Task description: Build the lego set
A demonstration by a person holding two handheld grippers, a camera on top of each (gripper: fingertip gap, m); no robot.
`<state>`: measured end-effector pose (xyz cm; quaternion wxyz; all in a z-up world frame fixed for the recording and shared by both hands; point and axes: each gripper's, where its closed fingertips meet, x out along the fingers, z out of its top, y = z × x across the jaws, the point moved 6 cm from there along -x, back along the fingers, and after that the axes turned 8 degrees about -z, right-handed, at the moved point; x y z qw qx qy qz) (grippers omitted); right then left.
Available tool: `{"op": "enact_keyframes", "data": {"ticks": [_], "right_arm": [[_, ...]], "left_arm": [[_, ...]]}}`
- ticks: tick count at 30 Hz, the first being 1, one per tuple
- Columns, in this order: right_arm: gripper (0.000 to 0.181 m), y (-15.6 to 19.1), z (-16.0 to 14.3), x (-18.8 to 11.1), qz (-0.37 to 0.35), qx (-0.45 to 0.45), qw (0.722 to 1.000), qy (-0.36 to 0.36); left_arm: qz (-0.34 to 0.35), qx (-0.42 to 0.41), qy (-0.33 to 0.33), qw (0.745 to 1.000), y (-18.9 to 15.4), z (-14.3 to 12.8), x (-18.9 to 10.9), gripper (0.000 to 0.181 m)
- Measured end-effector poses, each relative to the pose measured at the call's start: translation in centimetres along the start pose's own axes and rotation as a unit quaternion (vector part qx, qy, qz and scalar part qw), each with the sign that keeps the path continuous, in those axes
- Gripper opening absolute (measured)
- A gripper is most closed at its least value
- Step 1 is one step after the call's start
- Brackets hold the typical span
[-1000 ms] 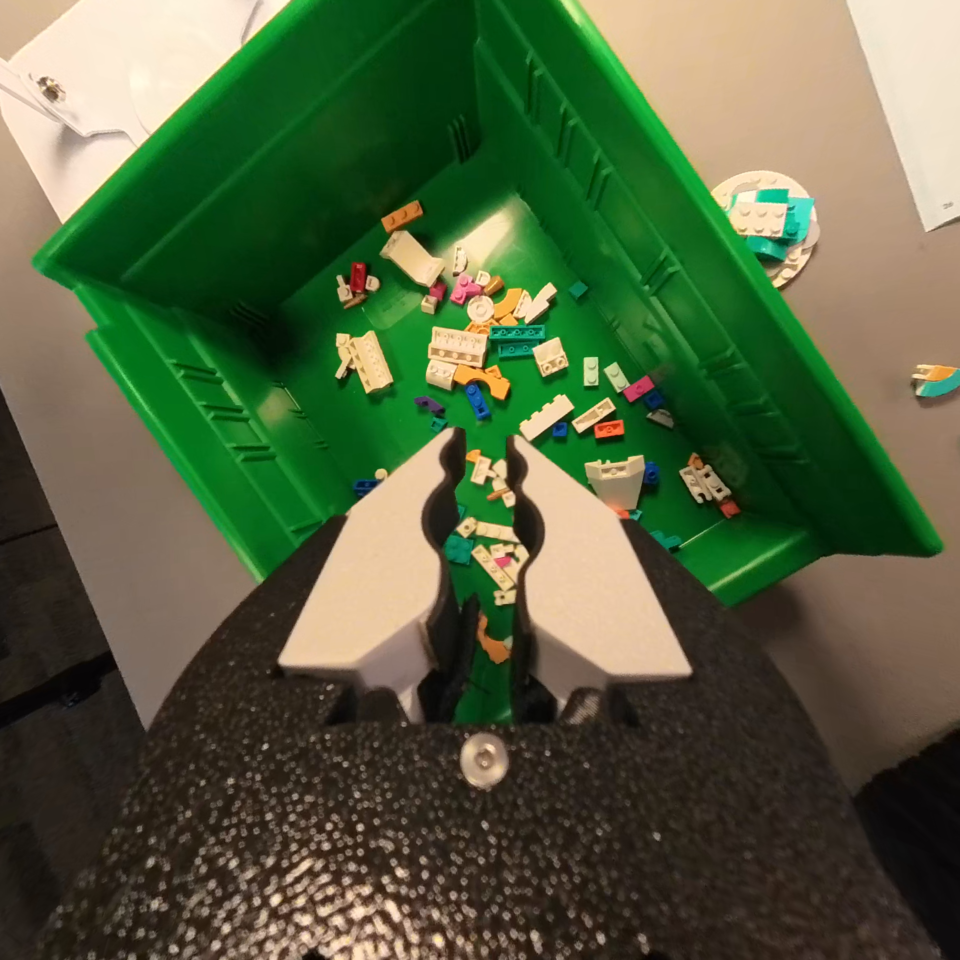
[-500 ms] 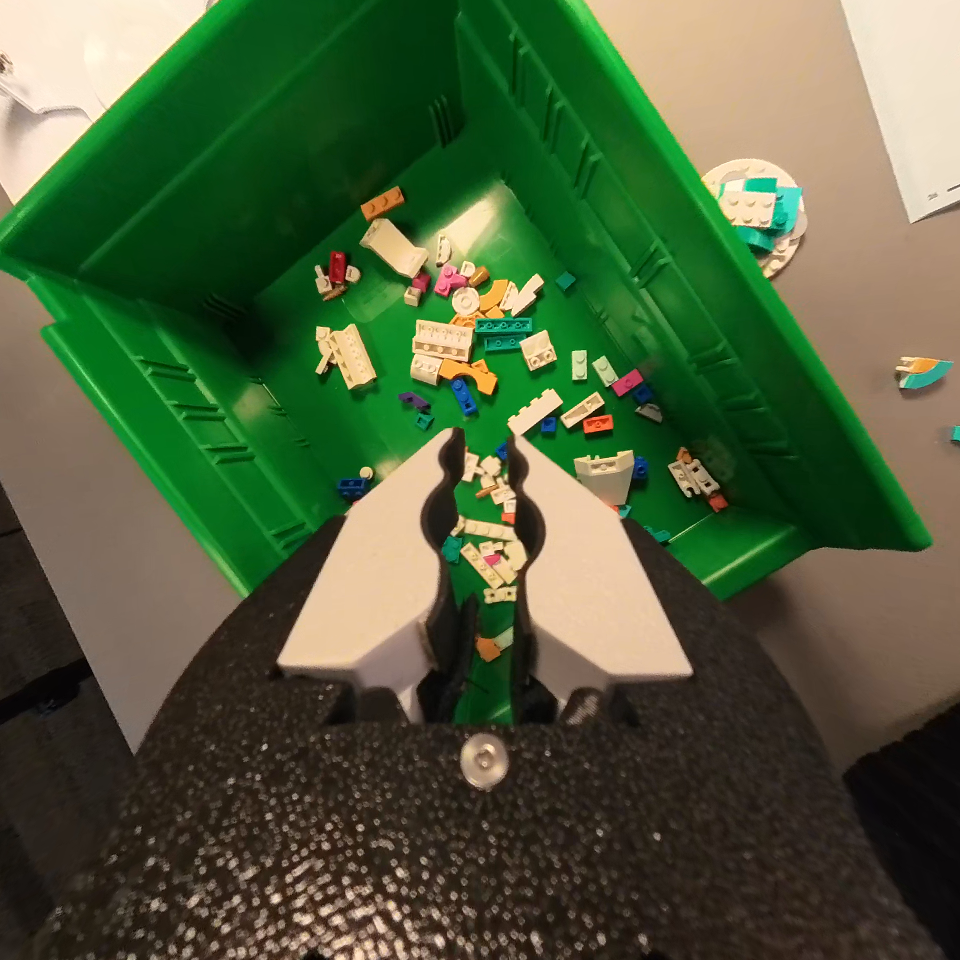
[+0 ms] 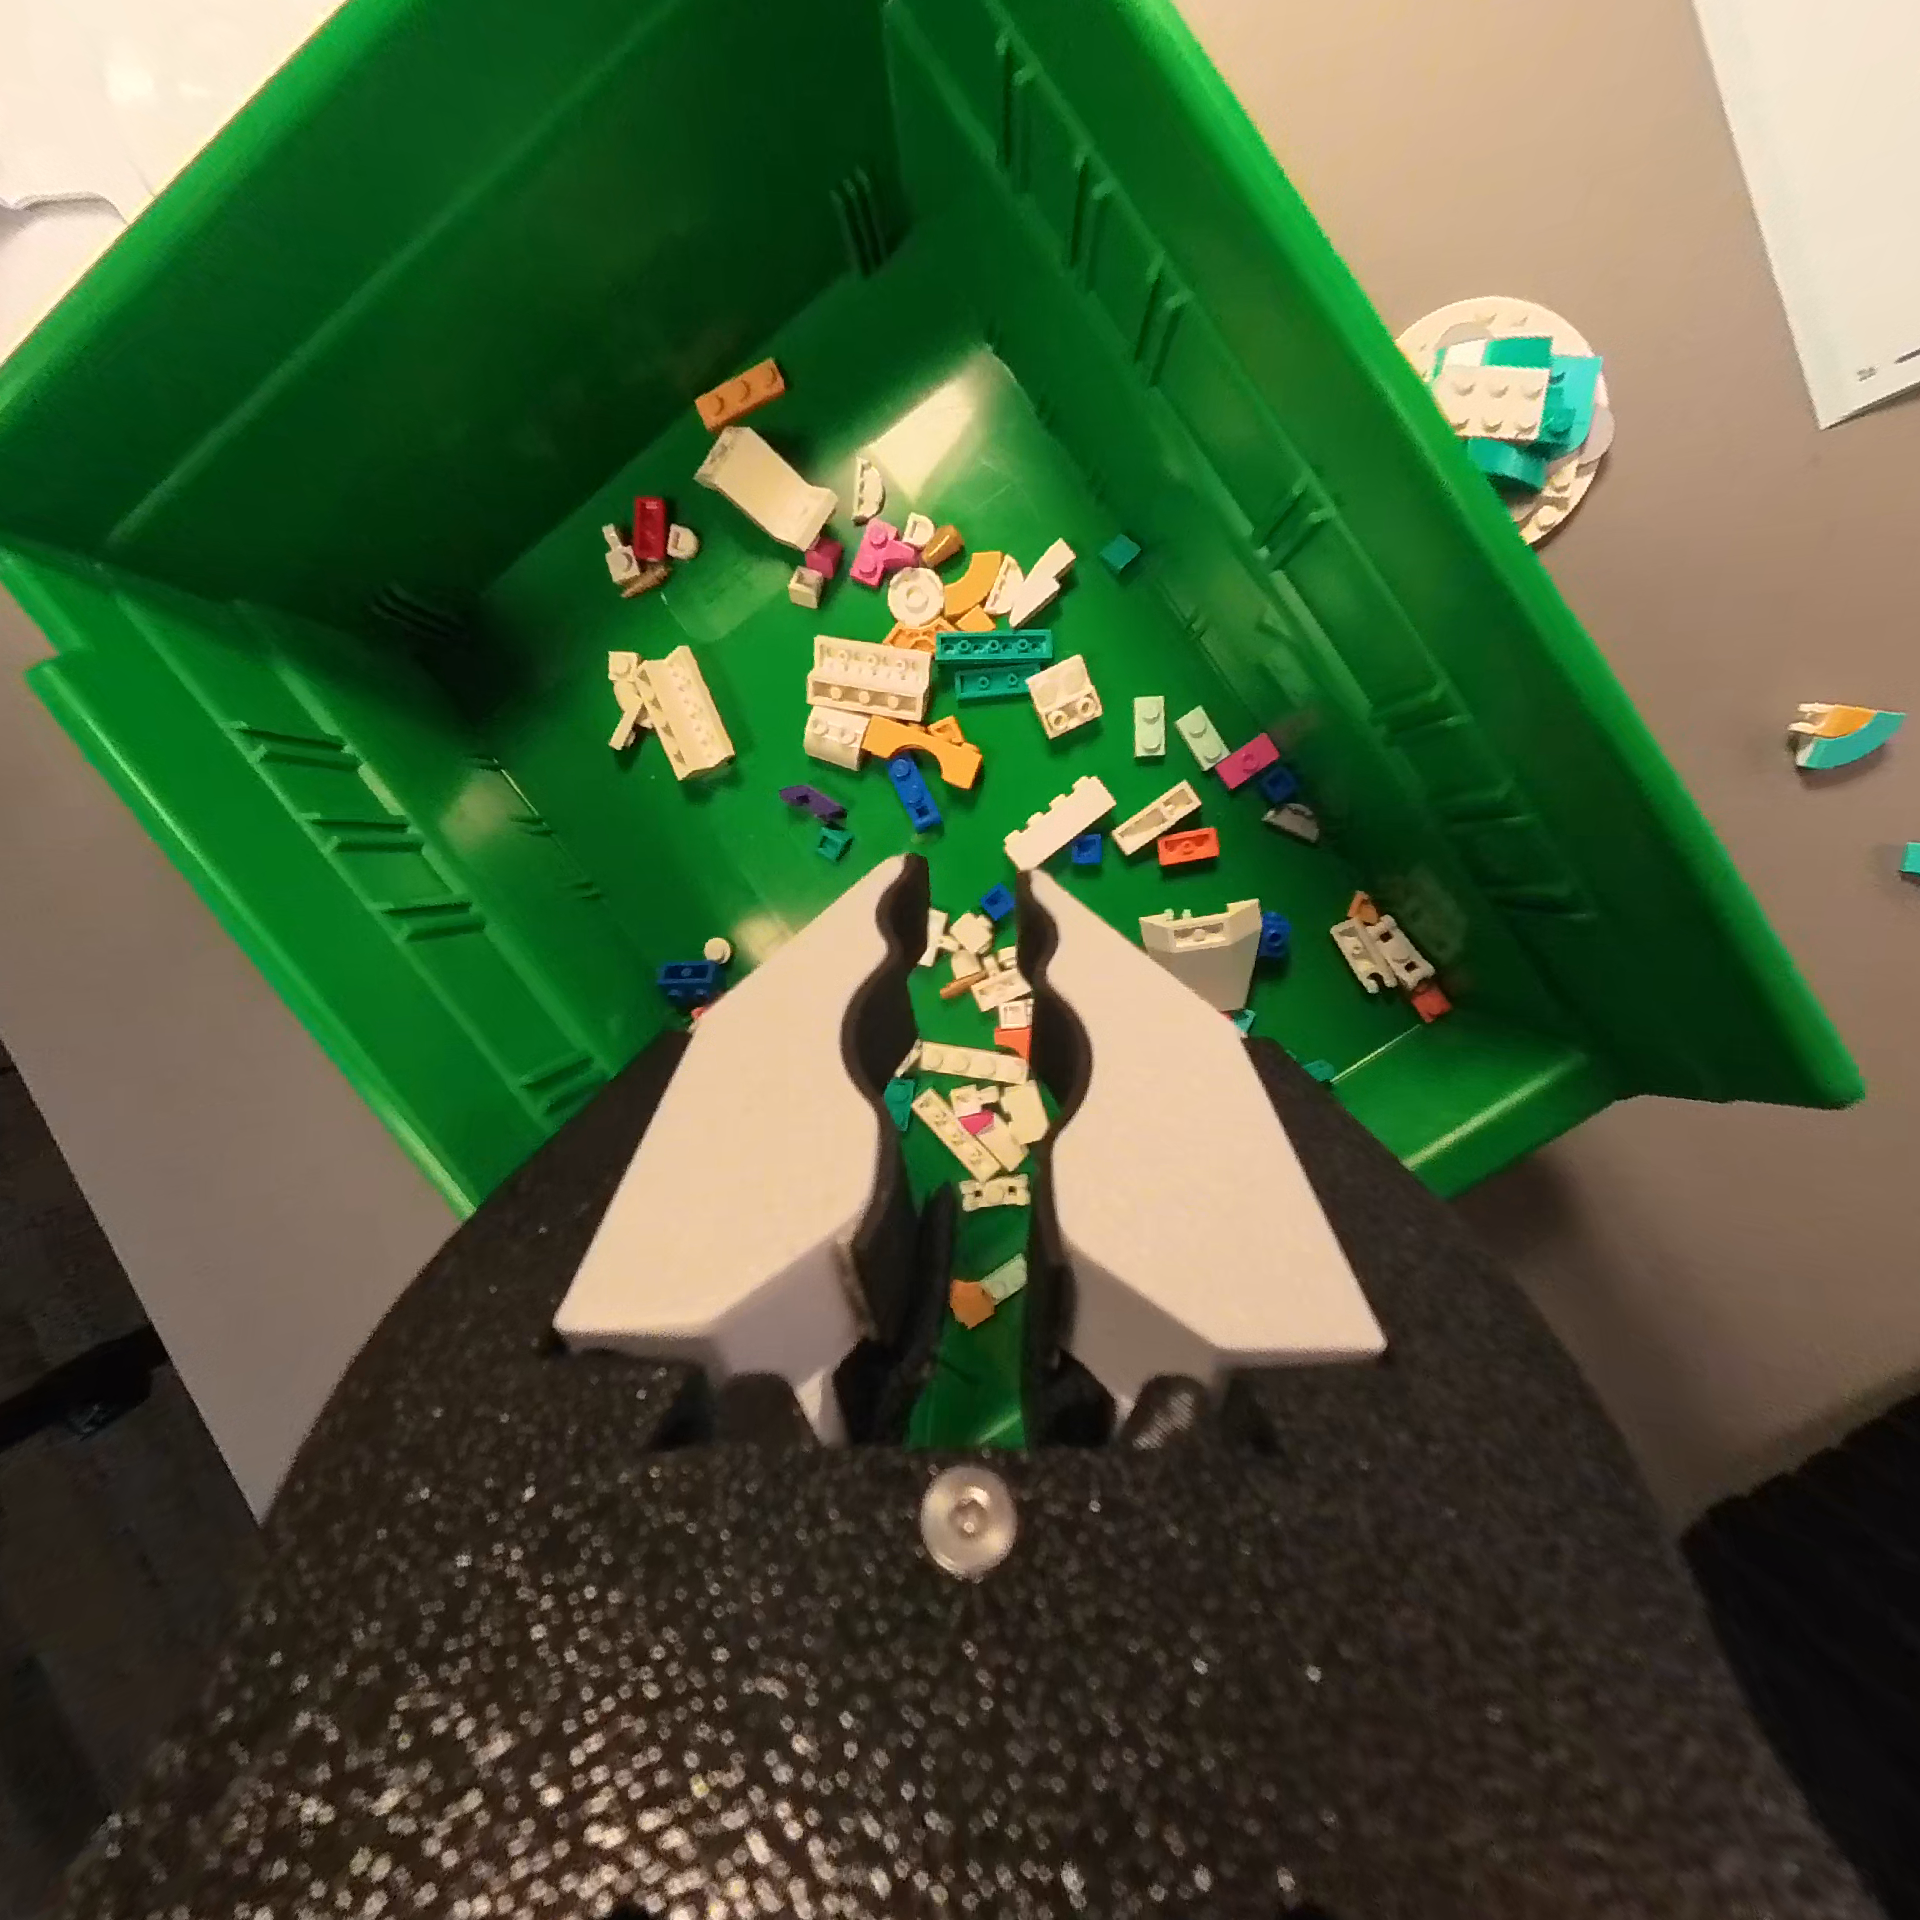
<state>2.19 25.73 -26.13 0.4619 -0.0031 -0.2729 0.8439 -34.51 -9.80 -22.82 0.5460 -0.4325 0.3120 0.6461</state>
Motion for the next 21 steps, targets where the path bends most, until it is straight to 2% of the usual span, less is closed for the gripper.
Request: {"op": "enact_keyframes", "data": {"ticks": [11,21], "right_arm": [[0.0,0.1,0.0,0.0,0.002,0.0,1.0,-0.002],[0.0,0.2,0.0,0.0,0.004,-0.003,1.0,-0.001]], "left_arm": [[0.019,-0.024,-0.008,1.0,1.3,-0.4,-0.1,0.02],[0.01,-0.031,0.01,0.999,1.5,-0.8,0.3,0.026]]}}
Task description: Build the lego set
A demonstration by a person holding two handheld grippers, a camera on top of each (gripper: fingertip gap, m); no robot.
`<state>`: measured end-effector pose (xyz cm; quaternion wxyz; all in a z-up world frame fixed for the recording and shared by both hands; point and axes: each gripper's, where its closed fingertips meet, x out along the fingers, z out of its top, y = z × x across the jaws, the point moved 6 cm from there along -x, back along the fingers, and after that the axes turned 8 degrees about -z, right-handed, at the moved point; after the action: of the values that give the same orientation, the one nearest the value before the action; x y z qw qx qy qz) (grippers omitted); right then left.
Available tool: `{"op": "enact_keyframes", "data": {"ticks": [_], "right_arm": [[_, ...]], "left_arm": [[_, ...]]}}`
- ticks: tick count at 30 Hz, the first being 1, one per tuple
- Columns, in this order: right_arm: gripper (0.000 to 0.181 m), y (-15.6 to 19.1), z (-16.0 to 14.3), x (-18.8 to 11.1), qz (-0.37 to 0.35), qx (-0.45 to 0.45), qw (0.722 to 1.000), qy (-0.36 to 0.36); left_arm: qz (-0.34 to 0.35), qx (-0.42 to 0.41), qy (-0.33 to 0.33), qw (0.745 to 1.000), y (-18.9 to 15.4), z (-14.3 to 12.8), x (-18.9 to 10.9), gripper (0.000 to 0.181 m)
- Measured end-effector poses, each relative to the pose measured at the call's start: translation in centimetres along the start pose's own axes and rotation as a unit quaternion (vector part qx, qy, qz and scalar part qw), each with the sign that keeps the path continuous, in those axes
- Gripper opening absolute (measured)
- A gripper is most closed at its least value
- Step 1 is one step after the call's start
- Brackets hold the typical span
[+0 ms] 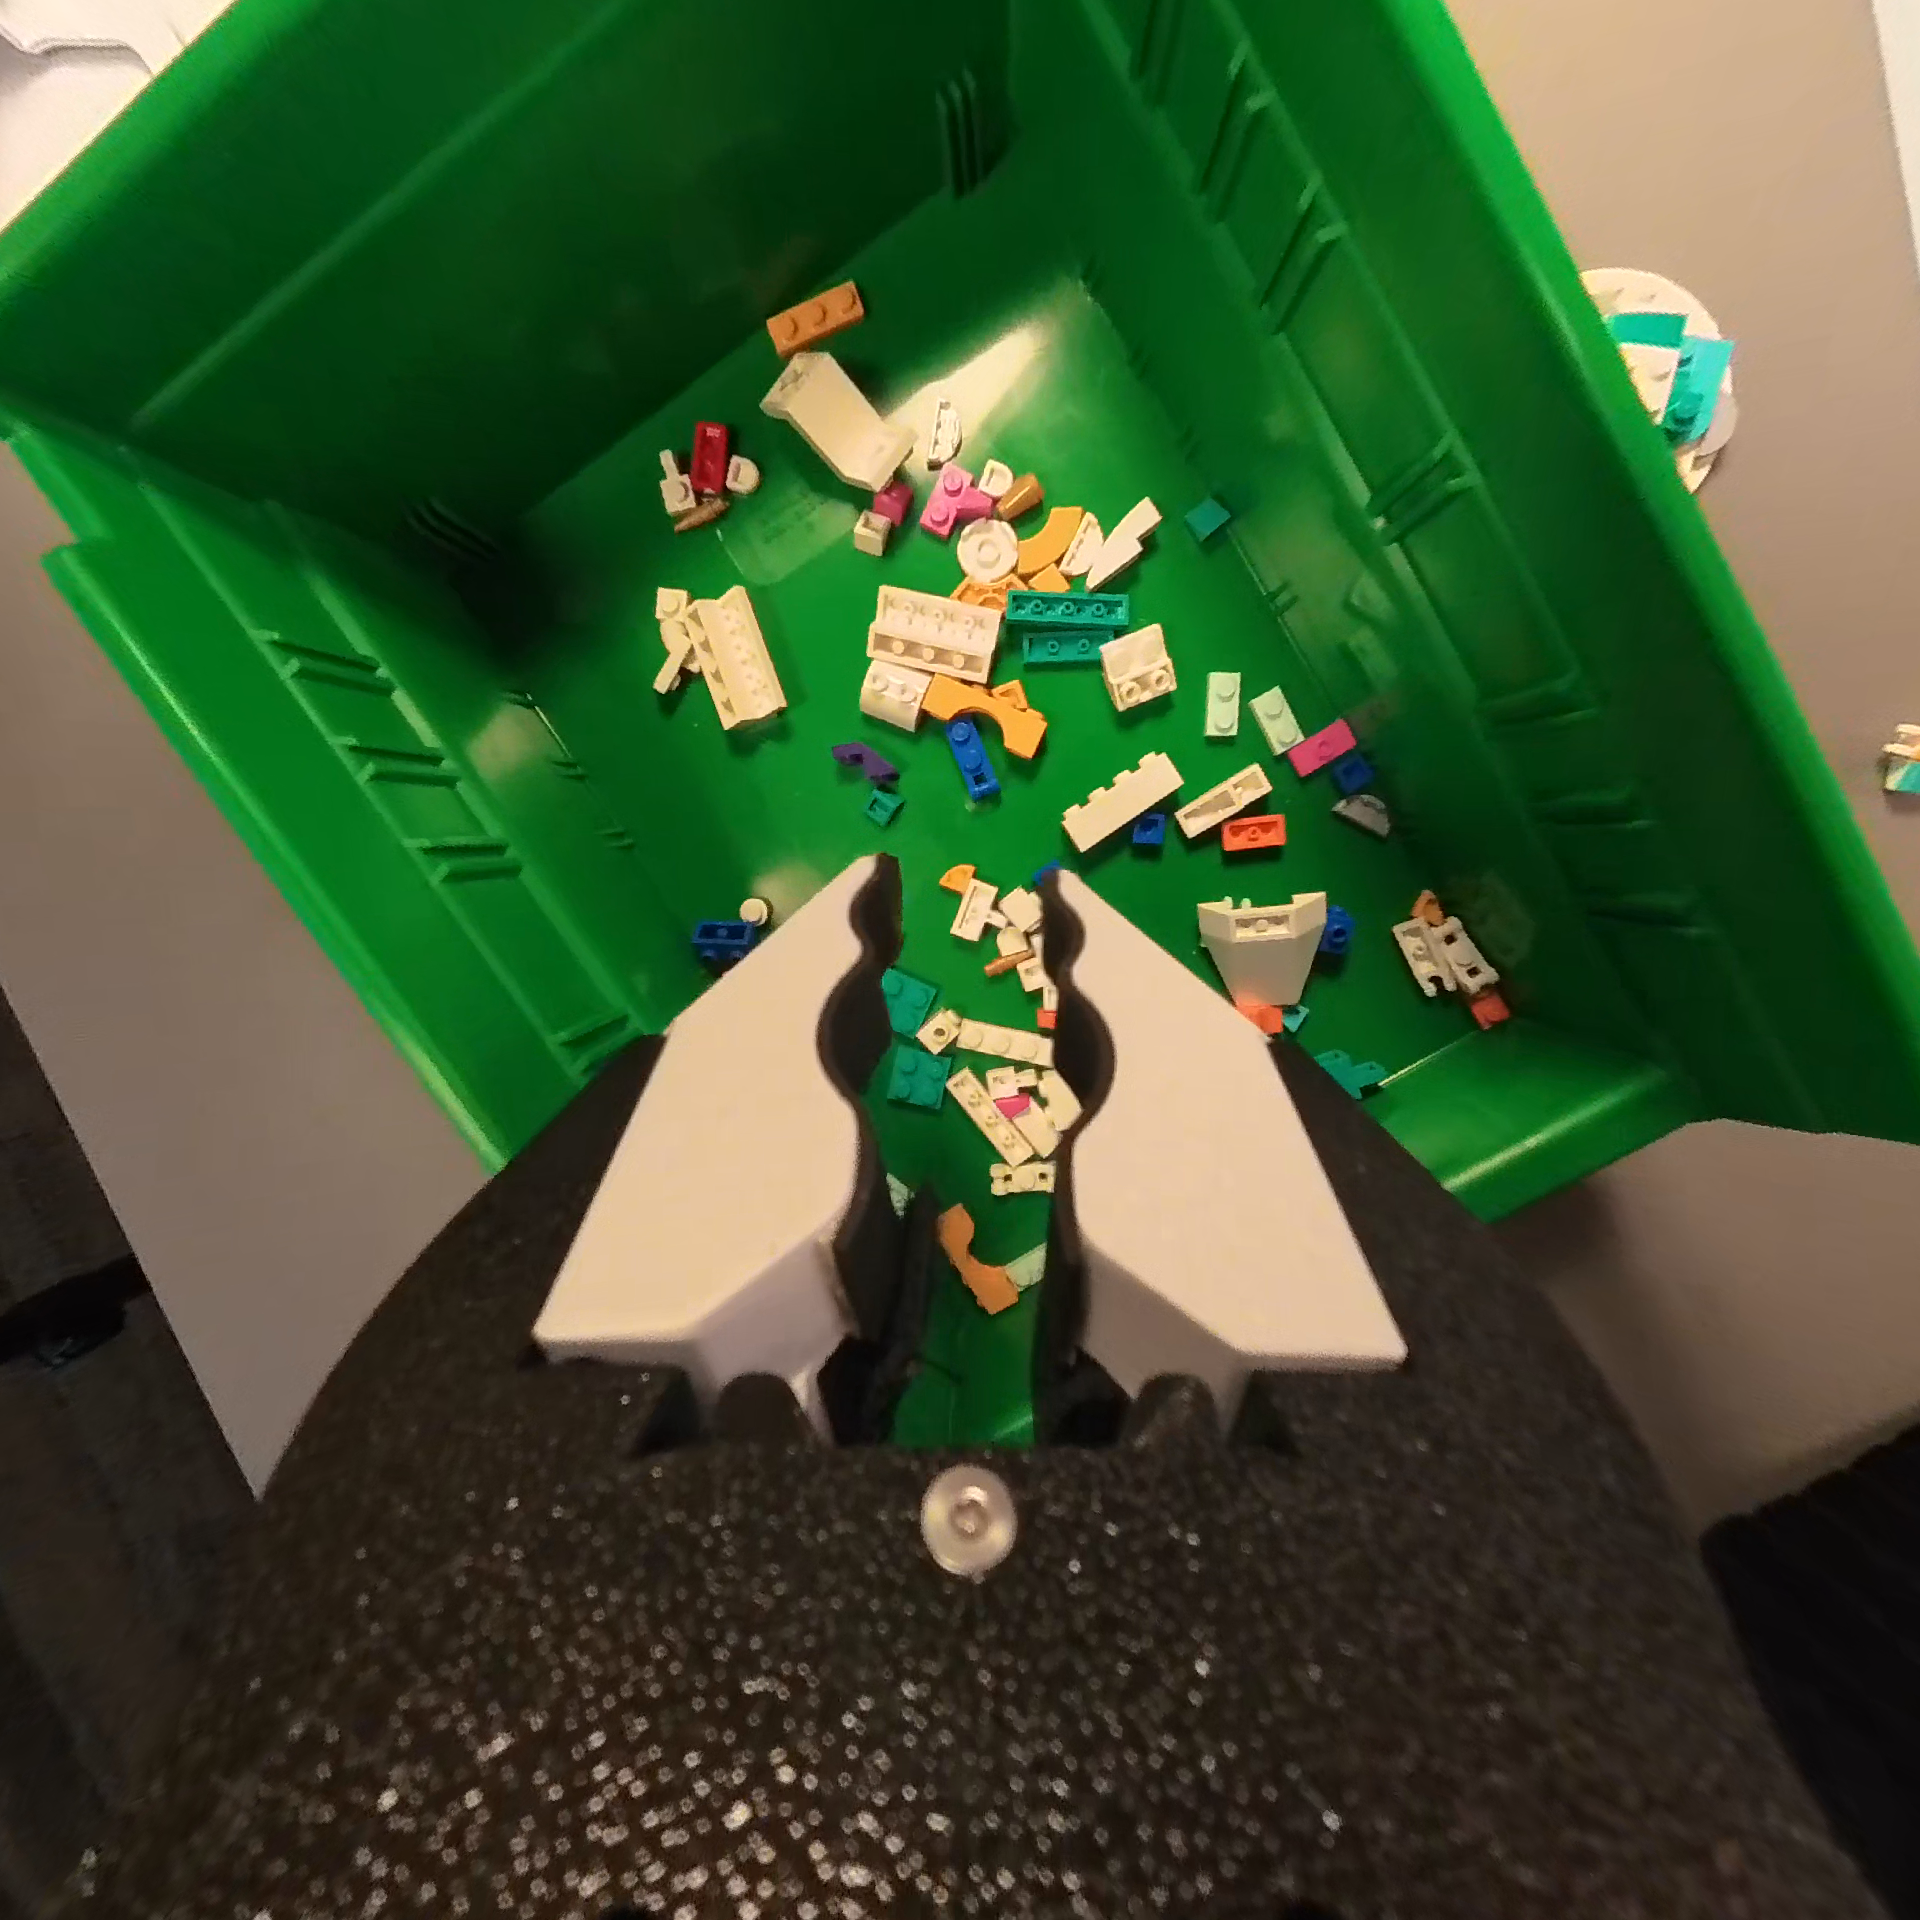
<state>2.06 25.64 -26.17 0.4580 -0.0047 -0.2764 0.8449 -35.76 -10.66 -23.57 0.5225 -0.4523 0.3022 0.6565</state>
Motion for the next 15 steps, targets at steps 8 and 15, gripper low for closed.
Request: {"op": "enact_keyframes", "data": {"ticks": [8,15], "right_arm": [[0.0,0.06,0.0,0.03,0.001,-0.002,1.0,0.001],[0.0,0.08,0.0,0.03,0.002,-0.002,1.0,0.0]], "left_arm": [[-0.005,-0.002,0.003,1.0,0.02,-0.05,0.16,0.025],[-0.007,-0.004,0.007,1.0,0.08,-0.1,0.35,0.024]]}}
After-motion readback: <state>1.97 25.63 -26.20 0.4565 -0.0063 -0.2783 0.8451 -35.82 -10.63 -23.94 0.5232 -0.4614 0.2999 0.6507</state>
